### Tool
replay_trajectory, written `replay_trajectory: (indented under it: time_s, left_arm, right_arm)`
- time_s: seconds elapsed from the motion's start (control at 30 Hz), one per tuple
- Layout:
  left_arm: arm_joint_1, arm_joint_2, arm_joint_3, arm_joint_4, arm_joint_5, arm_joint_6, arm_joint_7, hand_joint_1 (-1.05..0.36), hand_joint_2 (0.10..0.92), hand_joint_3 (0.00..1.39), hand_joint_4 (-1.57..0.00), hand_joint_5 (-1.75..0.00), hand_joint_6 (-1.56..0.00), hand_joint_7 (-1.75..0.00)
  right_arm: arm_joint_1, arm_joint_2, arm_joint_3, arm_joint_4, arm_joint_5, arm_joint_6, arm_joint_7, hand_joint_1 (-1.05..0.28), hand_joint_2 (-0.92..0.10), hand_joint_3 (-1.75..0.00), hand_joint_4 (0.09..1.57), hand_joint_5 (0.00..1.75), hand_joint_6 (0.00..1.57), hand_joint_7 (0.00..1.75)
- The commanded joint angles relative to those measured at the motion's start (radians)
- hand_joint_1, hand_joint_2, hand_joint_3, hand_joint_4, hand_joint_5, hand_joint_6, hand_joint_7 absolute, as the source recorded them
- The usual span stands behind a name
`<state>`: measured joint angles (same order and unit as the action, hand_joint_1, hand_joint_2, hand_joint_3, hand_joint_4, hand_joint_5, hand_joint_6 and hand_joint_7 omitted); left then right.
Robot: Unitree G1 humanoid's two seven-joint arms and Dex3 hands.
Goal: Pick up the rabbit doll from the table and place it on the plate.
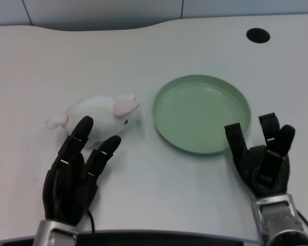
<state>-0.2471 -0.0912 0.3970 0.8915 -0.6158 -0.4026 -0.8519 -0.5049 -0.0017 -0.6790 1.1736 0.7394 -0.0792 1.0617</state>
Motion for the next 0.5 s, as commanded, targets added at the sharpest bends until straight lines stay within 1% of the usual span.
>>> replay_trajectory:
  time_s: [0.03, 0.1, 0.17, 0.2, 0.27, 0.3, 0.37, 0.4, 0.43, 0.5]
  left_arm:
    - [0.025, -0.045, 0.003, 0.005, -0.002, 0.004, -0.002, -0.79, 0.921, 0.24, -0.32, -0.77, -0.43, 0.0]
    - [0.03, -0.046, 0.002, -0.001, -0.002, 0.005, -0.002, -0.79, 0.921, 0.23, -0.32, -0.77, -0.43, 0.0]
    - [0.035, -0.047, 0.0, -0.007, -0.002, 0.004, -0.004, -0.79, 0.921, 0.23, -0.32, -0.77, -0.43, 0.0]
    - [0.041, -0.049, -0.002, -0.013, 0.0, 0.002, -0.004, -0.79, 0.921, 0.23, -0.31, -0.77, -0.43, 0.0]
    - [0.049, -0.053, -0.003, -0.023, -0.001, 0.004, -0.001, -0.79, 0.921, 0.23, -0.31, -0.77, -0.43, 0.0]
    - [0.053, -0.055, -0.003, -0.028, -0.001, 0.005, 0.001, -0.79, 0.921, 0.23, -0.31, -0.77, -0.43, 0.0]
    - [0.059, -0.058, -0.003, -0.036, -0.005, 0.011, 0.0, -0.79, 0.921, 0.23, -0.32, -0.77, -0.44, -0.01]
    - [0.061, -0.059, -0.003, -0.038, -0.006, 0.013, -0.001, -0.79, 0.921, 0.23, -0.32, -0.77, -0.44, -0.01]
    - [0.063, -0.059, -0.003, -0.04, -0.006, 0.012, -0.002, -0.79, 0.921, 0.22, -0.32, -0.77, -0.44, 0.0]
    - [0.066, -0.06, -0.004, -0.043, -0.003, 0.008, 0.001, -0.79, 0.921, 0.22, -0.32, -0.77, -0.43, 0.0]
  right_arm:
    - [0.039, 0.011, -0.003, 0.002, -0.002, 0.002, -0.001, -0.56, -0.92, -0.13, 0.78, 1.75, 0.61, 1.71]
    - [0.05, 0.007, -0.006, -0.008, 0.002, -0.008, 0.011, -0.57, -0.92, -0.13, 0.78, 1.75, 0.63, 1.69]
    - [0.062, 0.003, -0.009, -0.023, 0.006, -0.002, 0.008, -0.57, -0.92, -0.12, 0.78, 1.75, 0.64, 1.7]
    - [0.075, -0.001, -0.012, -0.035, 0.011, -0.004, 0.014, -0.57, -0.92, -0.11, 0.78, 1.75, 0.63, 1.7]
    - [0.099, -0.004, -0.017, -0.06, 0.016, -0.016, 0.011, -0.57, -0.92, -0.12, 0.77, 1.75, 0.6, 1.72]
    - [0.111, -0.005, -0.019, -0.073, 0.02, -0.014, 0.011, -0.57, -0.92, -0.12, 0.76, 1.75, 0.59, 1.72]
    - [0.133, -0.004, -0.021, -0.099, 0.028, -0.003, 0.012, -0.56, -0.92, -0.13, 0.76, 1.75, 0.59, 1.72]
    - [0.143, -0.006, -0.023, -0.108, 0.032, 0.001, 0.018, -0.56, -0.92, -0.13, 0.76, 1.75, 0.59, 1.72]
    - [0.156, -0.008, -0.022, -0.119, 0.032, -0.005, 0.024, -0.57, -0.92, -0.15, 0.76, 1.75, 0.62, 1.67]
    - [0.178, -0.011, -0.02, -0.143, 0.035, 0.0, 0.028, -0.57, -0.92, -0.16, 0.77, 1.75, 0.65, 1.62]
